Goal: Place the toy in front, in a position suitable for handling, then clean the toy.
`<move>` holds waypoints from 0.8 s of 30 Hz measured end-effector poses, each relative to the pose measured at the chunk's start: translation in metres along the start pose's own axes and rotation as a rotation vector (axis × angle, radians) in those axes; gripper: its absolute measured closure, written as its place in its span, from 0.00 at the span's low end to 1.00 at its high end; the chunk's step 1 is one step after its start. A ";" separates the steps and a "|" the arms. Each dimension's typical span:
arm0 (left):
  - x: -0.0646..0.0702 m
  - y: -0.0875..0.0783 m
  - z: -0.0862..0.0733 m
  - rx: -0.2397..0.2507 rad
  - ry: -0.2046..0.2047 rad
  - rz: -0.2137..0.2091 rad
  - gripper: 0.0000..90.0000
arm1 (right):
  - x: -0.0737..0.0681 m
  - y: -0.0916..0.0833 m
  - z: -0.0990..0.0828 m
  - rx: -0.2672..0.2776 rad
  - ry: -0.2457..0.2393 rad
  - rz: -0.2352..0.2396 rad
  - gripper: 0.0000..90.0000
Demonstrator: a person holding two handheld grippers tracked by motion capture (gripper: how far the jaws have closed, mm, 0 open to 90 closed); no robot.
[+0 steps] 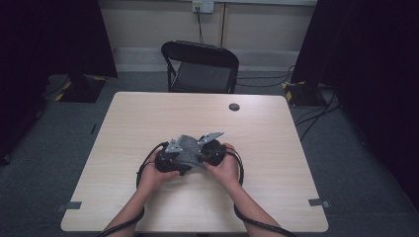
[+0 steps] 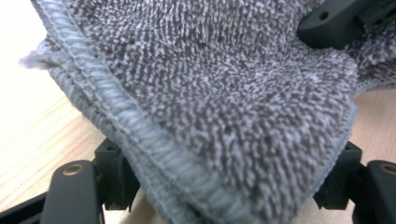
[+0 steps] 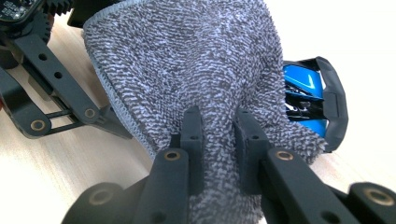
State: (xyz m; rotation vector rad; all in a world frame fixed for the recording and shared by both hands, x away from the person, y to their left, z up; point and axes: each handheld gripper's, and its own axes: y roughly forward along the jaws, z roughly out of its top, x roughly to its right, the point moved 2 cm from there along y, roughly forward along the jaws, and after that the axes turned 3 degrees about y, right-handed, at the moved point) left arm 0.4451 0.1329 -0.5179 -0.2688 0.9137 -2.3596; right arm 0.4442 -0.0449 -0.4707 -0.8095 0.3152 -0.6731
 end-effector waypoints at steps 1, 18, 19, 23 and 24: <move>0.000 0.000 0.000 0.000 0.000 0.000 0.28 | 0.001 0.000 0.000 0.001 0.007 0.004 0.85; 0.000 0.000 0.000 0.001 -0.005 -0.006 0.28 | 0.016 -0.003 -0.005 0.016 0.072 0.031 0.85; 0.000 0.000 0.000 0.001 -0.005 -0.006 0.28 | 0.017 -0.003 -0.005 0.018 0.079 0.031 0.85; 0.000 0.000 0.000 0.002 -0.005 -0.006 0.28 | 0.020 -0.004 -0.005 0.018 0.084 0.026 0.85; 0.000 0.000 0.000 0.002 -0.005 -0.006 0.28 | 0.020 -0.004 -0.005 0.016 0.086 0.022 0.85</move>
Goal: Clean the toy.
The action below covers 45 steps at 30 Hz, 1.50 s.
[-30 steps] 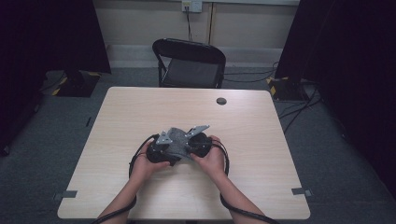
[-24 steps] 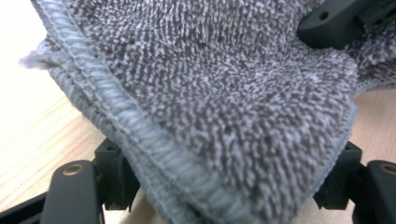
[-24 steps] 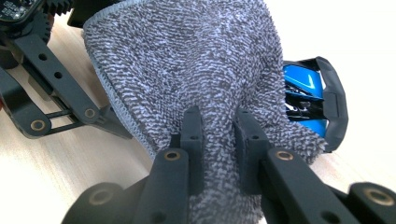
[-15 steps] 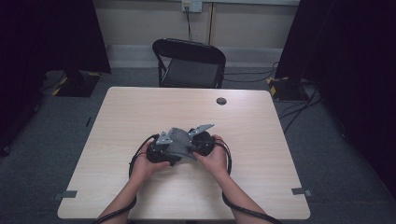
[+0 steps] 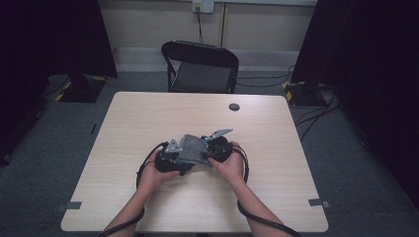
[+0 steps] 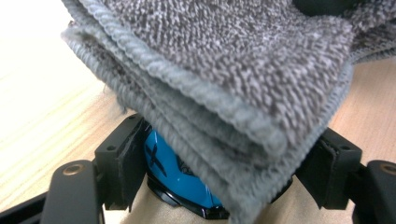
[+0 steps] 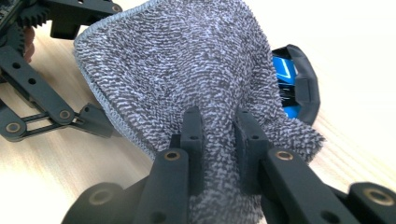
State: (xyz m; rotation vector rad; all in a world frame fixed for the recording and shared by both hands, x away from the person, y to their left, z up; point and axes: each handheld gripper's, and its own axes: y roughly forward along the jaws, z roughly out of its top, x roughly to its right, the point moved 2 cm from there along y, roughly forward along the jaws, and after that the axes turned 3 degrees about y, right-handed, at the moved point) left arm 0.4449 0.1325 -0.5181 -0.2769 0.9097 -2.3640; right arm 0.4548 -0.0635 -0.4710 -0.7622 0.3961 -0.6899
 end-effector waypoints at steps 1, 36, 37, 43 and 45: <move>0.000 0.000 0.000 0.000 0.000 0.000 0.28 | 0.001 0.000 0.000 0.000 0.003 0.001 0.85; 0.000 0.000 0.000 0.000 0.000 0.000 0.28 | 0.024 -0.010 0.002 -0.001 0.067 -0.035 0.85; 0.000 0.000 0.000 0.001 0.000 0.000 0.28 | 0.024 -0.010 0.002 -0.002 0.066 -0.038 0.85; 0.000 0.000 0.000 0.001 -0.002 -0.001 0.28 | 0.028 -0.011 0.002 0.001 0.071 -0.055 0.85; 0.000 0.000 0.000 0.001 -0.002 -0.001 0.28 | 0.030 -0.012 0.003 0.001 0.070 -0.059 0.85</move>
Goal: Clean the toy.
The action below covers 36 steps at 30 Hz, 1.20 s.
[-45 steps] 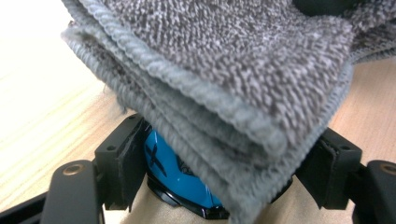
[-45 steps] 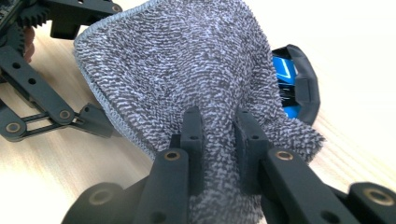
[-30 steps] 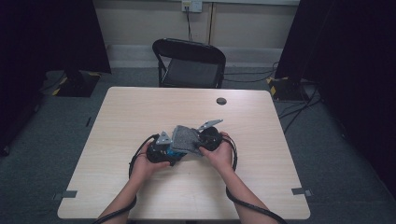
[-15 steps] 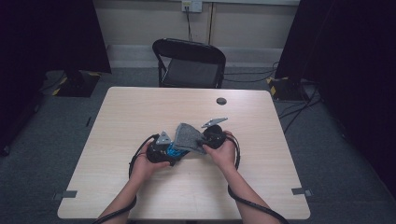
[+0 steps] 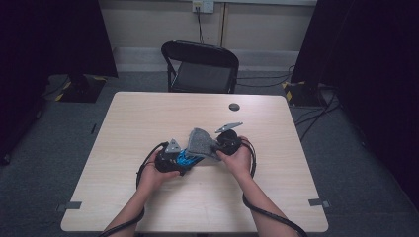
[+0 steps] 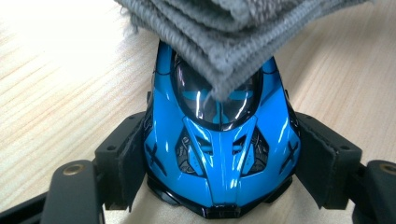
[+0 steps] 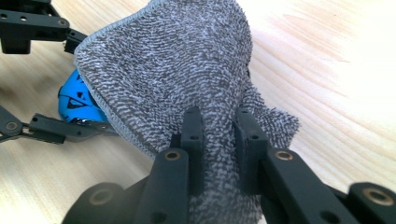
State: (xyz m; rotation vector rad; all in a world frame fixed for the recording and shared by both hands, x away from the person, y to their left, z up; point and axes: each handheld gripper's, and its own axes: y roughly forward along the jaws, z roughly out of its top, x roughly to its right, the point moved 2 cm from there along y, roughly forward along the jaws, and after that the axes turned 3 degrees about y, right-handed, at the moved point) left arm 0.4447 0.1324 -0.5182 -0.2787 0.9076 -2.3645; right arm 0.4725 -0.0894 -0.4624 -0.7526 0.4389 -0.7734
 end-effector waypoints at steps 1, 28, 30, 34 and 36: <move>0.000 0.000 0.000 0.000 0.000 0.000 0.28 | 0.001 -0.001 0.000 0.000 -0.001 -0.006 0.85; 0.000 0.000 0.000 0.000 0.000 0.000 0.28 | 0.030 -0.005 -0.009 -0.028 0.031 -0.067 0.85; 0.000 0.000 0.000 -0.001 0.000 0.000 0.28 | 0.032 -0.005 -0.009 -0.030 0.043 -0.068 0.85; 0.000 0.000 0.000 0.000 0.001 0.000 0.28 | 0.036 -0.006 -0.010 -0.033 0.045 -0.076 0.85; 0.000 0.000 0.000 0.000 0.001 0.000 0.28 | 0.037 -0.006 -0.010 -0.033 0.047 -0.080 0.85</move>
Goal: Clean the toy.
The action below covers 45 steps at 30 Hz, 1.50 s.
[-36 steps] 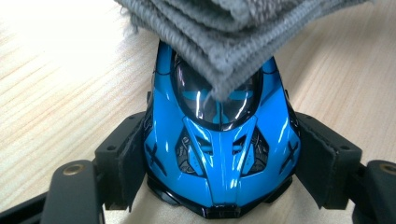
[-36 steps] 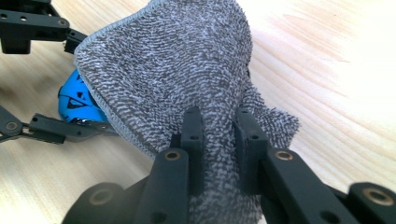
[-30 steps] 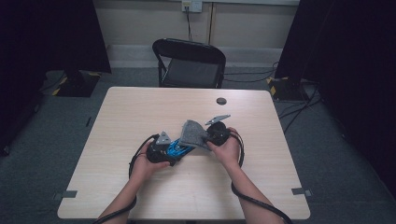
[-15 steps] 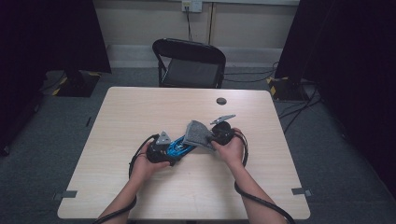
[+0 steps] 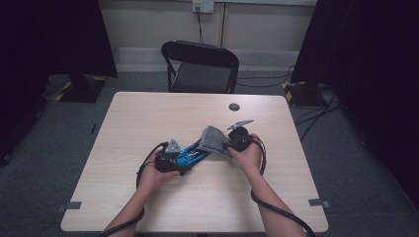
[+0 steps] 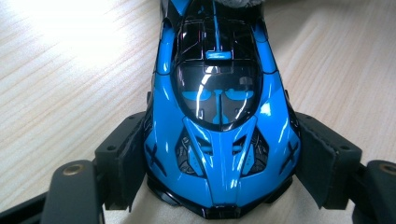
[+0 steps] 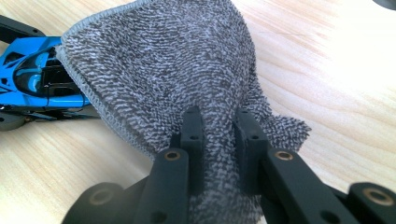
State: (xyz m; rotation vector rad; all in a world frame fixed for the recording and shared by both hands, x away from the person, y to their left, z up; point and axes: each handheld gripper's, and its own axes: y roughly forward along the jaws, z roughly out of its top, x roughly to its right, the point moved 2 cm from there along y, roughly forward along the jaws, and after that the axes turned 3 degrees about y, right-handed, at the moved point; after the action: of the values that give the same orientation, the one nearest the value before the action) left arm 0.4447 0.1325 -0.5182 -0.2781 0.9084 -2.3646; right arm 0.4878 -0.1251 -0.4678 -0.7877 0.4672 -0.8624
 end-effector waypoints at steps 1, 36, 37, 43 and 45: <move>0.000 0.000 0.000 0.000 0.000 0.000 0.28 | 0.001 0.000 0.000 0.000 -0.001 0.001 0.85; 0.000 0.000 0.000 0.000 0.001 0.001 0.28 | 0.023 -0.004 -0.012 0.018 0.039 -0.012 0.85; 0.000 0.000 0.000 0.000 0.000 0.000 0.28 | 0.023 -0.004 -0.013 0.018 0.041 -0.011 0.85; 0.000 0.000 0.000 0.001 -0.001 0.000 0.28 | 0.029 -0.007 -0.016 0.021 0.048 -0.024 0.85; 0.000 0.000 0.000 0.000 -0.001 0.000 0.28 | 0.032 -0.008 -0.017 0.021 0.053 -0.029 0.85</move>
State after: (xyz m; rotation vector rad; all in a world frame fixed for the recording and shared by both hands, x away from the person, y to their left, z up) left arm 0.4447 0.1325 -0.5182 -0.2791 0.9076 -2.3645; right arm 0.4909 -0.1614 -0.4741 -0.7557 0.4941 -0.9152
